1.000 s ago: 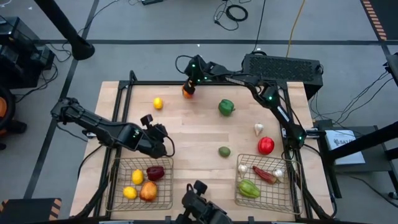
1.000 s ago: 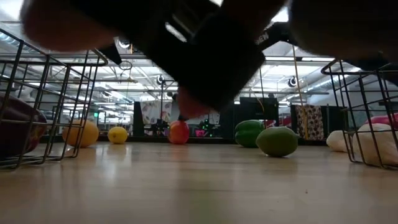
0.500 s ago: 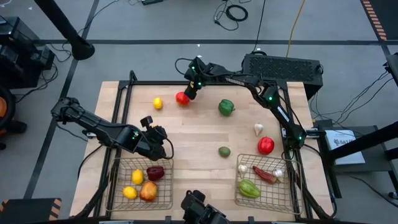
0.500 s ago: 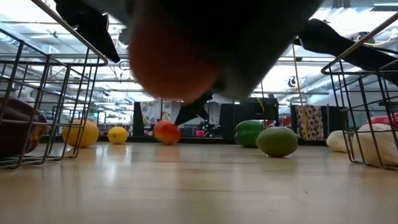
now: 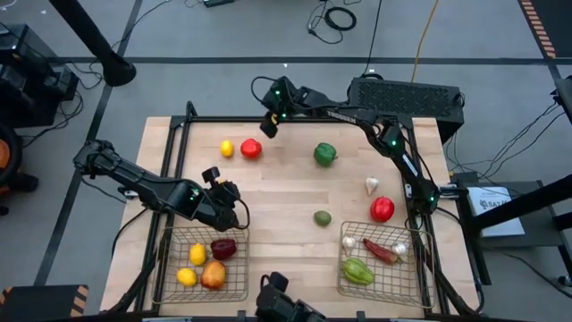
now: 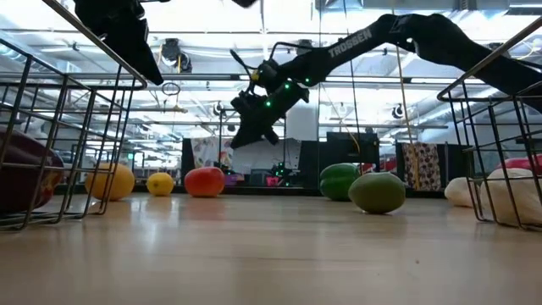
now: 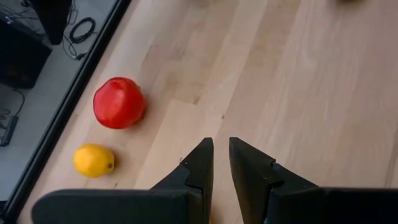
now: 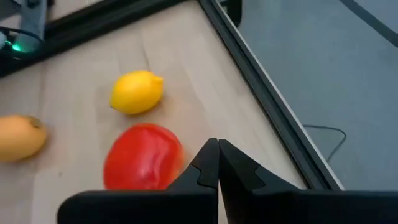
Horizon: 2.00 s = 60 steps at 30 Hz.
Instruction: Sort produce into baskets
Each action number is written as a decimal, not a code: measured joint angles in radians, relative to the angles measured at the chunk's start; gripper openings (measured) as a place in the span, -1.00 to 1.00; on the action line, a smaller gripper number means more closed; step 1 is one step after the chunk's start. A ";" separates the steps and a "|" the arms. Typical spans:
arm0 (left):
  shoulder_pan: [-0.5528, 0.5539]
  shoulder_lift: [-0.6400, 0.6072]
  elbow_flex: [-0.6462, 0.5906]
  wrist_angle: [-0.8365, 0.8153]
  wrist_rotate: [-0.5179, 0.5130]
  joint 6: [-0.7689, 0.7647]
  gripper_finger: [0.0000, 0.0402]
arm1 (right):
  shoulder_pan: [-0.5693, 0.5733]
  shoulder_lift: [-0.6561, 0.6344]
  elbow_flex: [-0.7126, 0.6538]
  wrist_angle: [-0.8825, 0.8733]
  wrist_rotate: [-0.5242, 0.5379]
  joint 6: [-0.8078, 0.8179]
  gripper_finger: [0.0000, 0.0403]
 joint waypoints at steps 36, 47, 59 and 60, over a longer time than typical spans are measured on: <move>-0.002 -0.100 0.094 -0.009 -0.163 0.145 -0.70 | 0.179 0.016 0.080 -0.192 0.214 0.156 -1.00; -0.001 -0.100 0.094 -0.004 -0.162 0.159 -0.70 | 0.216 0.069 0.080 -0.130 0.272 0.168 -1.00; -0.001 -0.100 0.093 -0.001 -0.159 0.176 -0.70 | 0.212 0.075 0.080 -0.126 0.301 0.160 -1.00; -0.001 -0.100 0.093 -0.001 -0.159 0.176 -0.70 | 0.212 0.083 0.080 -0.116 0.301 0.160 -1.00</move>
